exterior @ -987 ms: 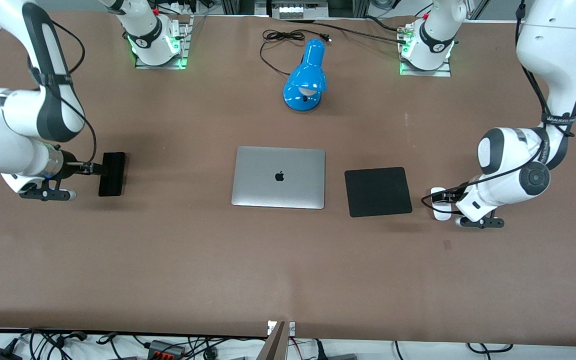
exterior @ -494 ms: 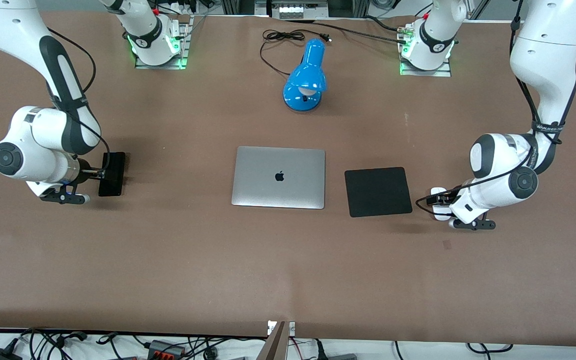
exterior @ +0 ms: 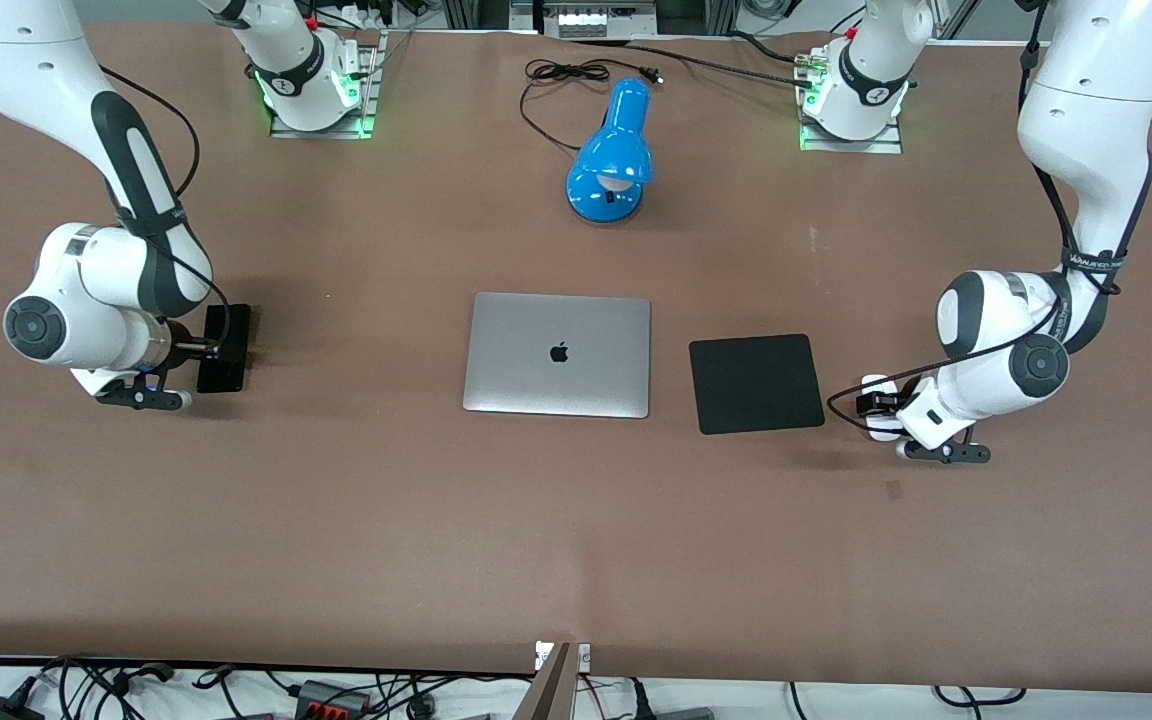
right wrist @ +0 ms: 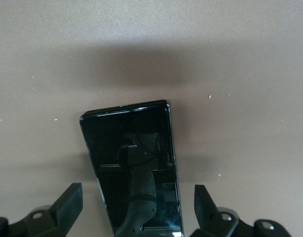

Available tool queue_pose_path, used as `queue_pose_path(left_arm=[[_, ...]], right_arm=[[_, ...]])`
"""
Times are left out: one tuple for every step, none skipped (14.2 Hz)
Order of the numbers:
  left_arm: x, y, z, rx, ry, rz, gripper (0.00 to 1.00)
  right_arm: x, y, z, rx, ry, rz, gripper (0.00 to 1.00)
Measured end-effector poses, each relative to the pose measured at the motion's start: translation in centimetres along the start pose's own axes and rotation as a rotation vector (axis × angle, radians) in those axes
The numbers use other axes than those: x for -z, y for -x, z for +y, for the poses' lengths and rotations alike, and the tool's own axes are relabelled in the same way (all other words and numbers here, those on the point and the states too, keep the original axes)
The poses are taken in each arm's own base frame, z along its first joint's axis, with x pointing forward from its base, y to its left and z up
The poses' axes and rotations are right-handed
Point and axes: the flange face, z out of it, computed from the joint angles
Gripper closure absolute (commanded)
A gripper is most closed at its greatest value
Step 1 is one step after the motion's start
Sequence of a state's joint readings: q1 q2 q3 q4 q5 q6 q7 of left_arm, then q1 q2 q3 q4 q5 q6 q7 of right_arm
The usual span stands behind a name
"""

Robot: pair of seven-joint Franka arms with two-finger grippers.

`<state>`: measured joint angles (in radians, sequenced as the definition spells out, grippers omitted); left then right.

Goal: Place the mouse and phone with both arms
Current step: 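Grasp the phone with the right gripper while the left gripper grasps the mouse, then carry the mouse onto the mouse pad with the left gripper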

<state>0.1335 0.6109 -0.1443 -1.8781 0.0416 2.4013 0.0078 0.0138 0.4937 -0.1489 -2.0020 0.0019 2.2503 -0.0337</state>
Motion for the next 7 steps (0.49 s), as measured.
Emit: queue_pose_path(left_arm=[[0.0,0.0,0.0,0.000,0.000,0.000,0.47],[0.1,0.0,0.0,0.000,0.000,0.001,0.52],[0.0,0.0,0.0,0.000,0.000,0.001,0.56],[0.1,0.0,0.0,-0.001,0.000,0.001,0.57],[0.1,0.0,0.2,-0.002,0.001,0.000,0.57],[0.2,-0.1,0.4,-0.004,0.002,-0.002,0.57],[0.7,-0.3,1.1,-0.009,0.005,-0.014,0.57]], right_arm=[[-0.2,0.0,0.0,-0.001,-0.001,0.000,0.00],[-0.3,0.0,0.0,-0.004,-0.004,-0.002,0.00],[-0.6,-0.1,-0.1,-0.008,-0.009,-0.005,0.00],[-0.8,-0.1,-0.1,-0.010,-0.011,-0.005,0.00],[-1.1,-0.2,-0.2,-0.010,-0.012,-0.002,0.00],[-1.3,-0.2,-0.2,-0.010,-0.012,-0.002,0.00],[-1.5,-0.3,-0.2,-0.009,-0.011,-0.003,0.00]])
